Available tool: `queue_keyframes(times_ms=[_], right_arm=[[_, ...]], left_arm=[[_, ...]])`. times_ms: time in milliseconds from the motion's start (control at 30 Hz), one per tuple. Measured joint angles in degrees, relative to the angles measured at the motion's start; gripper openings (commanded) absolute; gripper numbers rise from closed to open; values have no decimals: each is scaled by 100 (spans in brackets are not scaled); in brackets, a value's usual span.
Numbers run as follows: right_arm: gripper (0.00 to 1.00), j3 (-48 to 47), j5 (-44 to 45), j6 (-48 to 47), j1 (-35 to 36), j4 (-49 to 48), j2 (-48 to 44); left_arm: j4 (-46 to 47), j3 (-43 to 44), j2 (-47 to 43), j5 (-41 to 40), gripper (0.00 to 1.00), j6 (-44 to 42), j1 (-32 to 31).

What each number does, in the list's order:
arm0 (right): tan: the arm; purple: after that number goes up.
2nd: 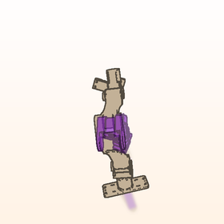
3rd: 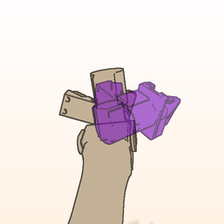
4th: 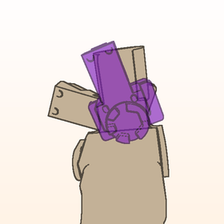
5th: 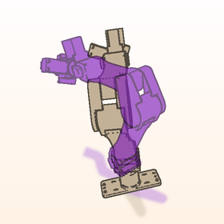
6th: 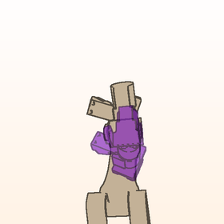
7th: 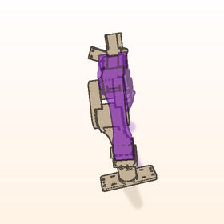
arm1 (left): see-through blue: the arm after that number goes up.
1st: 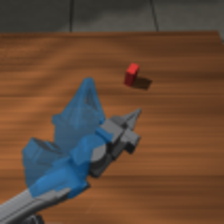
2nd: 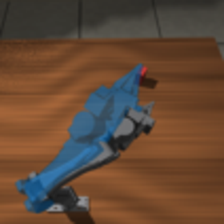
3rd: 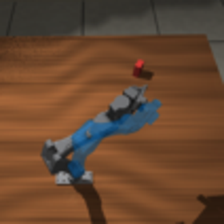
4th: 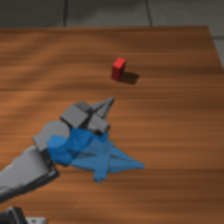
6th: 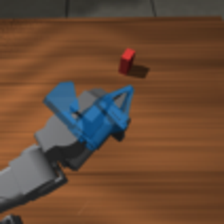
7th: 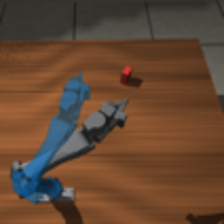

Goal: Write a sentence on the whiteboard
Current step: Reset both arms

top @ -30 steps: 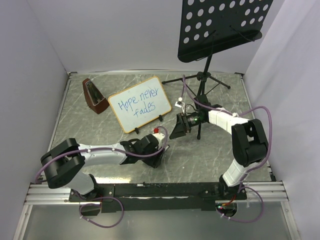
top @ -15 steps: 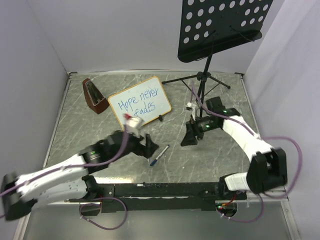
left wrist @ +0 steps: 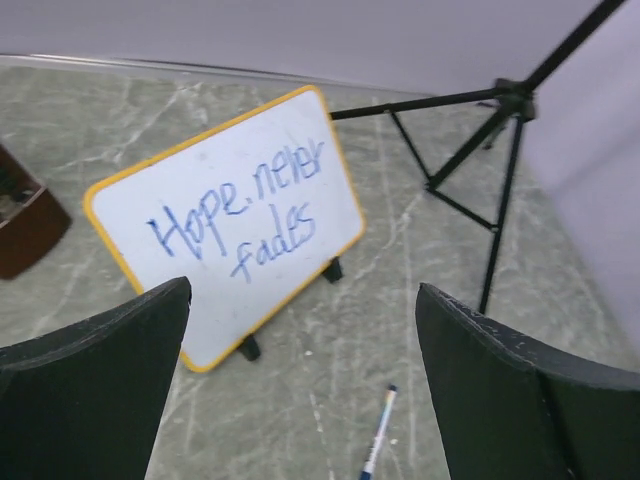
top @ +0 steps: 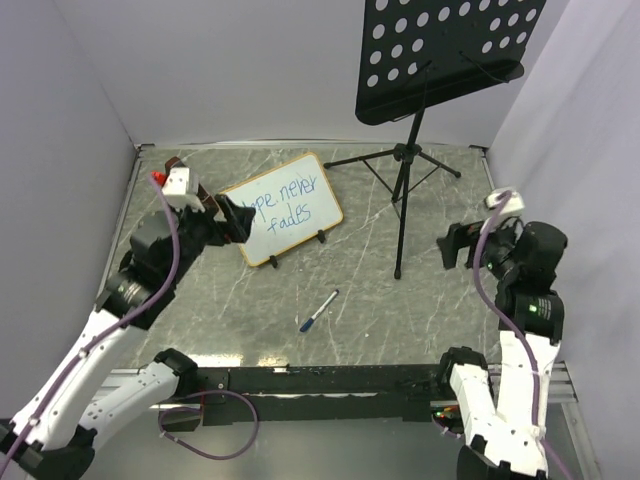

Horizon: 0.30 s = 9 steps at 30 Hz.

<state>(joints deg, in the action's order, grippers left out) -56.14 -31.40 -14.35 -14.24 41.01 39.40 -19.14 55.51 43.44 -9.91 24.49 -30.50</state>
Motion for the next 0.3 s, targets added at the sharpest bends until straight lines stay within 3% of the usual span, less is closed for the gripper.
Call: queue_keyframes(times_ms=[133,300], right_arm=[[100,-605,855,861,-7,-341,24],[100,-739,1248,1252,-7,-636,48]], left_arm=[[-197,131,247,0,97,-175,256],[-317,131,-17,-15,96,-267,304]])
